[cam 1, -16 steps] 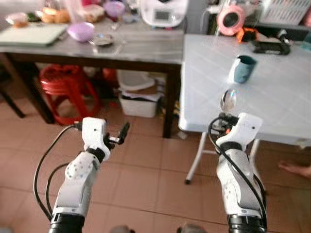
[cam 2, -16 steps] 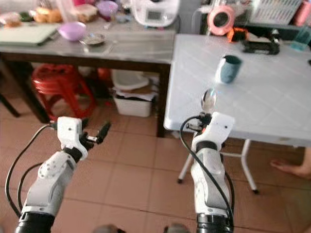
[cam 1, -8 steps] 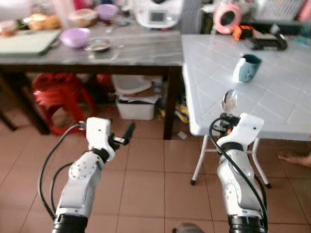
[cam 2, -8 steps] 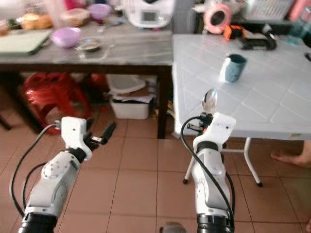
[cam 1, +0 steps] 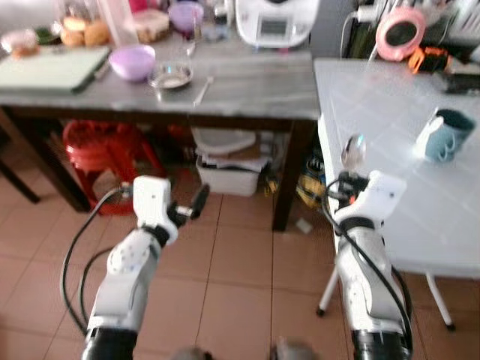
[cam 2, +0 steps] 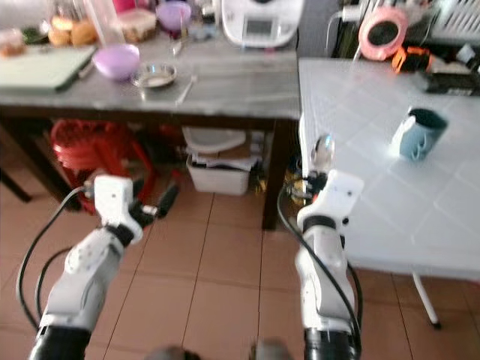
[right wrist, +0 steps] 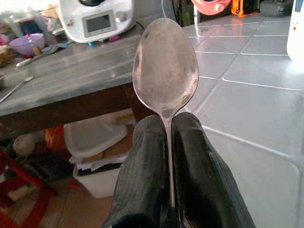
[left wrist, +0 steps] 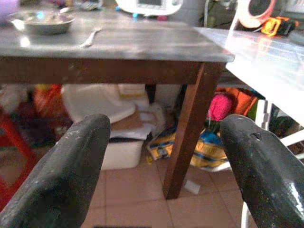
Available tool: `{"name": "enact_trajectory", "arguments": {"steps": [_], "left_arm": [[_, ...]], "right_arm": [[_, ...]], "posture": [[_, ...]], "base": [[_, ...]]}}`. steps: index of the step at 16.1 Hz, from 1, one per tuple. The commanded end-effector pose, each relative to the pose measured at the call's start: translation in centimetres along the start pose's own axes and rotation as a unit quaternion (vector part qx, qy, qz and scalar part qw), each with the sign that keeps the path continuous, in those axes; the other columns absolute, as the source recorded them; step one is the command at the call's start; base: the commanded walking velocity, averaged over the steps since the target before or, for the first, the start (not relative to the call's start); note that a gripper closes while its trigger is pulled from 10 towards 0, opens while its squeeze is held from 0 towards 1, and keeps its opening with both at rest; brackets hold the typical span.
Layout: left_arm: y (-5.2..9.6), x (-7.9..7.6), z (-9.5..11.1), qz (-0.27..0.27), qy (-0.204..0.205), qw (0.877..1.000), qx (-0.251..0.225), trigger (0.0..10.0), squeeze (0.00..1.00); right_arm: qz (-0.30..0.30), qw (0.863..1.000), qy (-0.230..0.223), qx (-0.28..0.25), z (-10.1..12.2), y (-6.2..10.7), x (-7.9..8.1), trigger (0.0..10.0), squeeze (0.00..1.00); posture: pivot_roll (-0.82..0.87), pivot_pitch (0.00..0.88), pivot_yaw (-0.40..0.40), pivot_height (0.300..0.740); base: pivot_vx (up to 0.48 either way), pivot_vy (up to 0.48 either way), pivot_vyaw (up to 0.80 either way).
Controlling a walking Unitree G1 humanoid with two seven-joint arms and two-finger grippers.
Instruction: Setting the table
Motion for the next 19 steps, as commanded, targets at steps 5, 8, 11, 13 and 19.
{"name": "enact_trajectory", "arguments": {"steps": [5, 8, 11, 13, 19], "left_arm": [[-0.1, 0.8, 0.6, 0.035, -0.022, 0.999, -0.019, 10.0, 0.00], [0.3, 3.0, 1.7, 0.105, -0.045, 0.992, -0.049, 10.0, 0.00], [0.7, 4.0, 1.9, 0.141, -0.046, 0.987, -0.060, 10.0, 0.00], [0.9, 3.9, 1.9, 0.142, -0.045, 0.987, -0.067, 10.0, 0.00], [1.1, 3.1, 1.8, 0.112, -0.046, 0.990, -0.074, 10.0, 0.00]], "right_arm": [[-0.010, 1.000, 0.015, -0.005, -0.1, 0.3, -1.2, 10.0, 0.00], [-0.015, 1.000, 0.026, -0.006, -0.3, 0.7, -1.8, 10.0, 0.00], [-0.017, 0.999, 0.029, -0.003, -0.6, 0.9, -2.0, 10.0, 0.00], [-0.015, 0.999, 0.029, -0.003, -0.6, 0.9, -2.0, 10.0, 0.00], [-0.009, 0.999, 0.032, -0.011, -0.2, 0.5, -1.7, 10.0, 0.00]], "posture": [[-0.05, 0.000, 0.037, 0.740], [-0.05, 0.000, 0.036, 0.740], [-0.04, 0.000, 0.035, 0.740], [-0.04, 0.000, 0.035, 0.740], [-0.05, 0.000, 0.039, 0.740]], "base": [[0.000, 0.477, 0.00], [0.000, 0.480, 0.00], [0.000, 0.480, 0.00], [0.000, 0.176, 0.00], [0.157, 0.000, 0.00]]}}
Point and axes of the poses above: a point about 5 cm out from each wrist's last joint towards the gripper, its own y axis pointing back from the gripper into the wrist, its own z axis along the axis of the wrist's last joint, x = y × z, the point moved 6 cm from there along -y, pointing out of the wrist towards the gripper, and after that the axes turned 12 degrees about y, right-handed, at the moved point
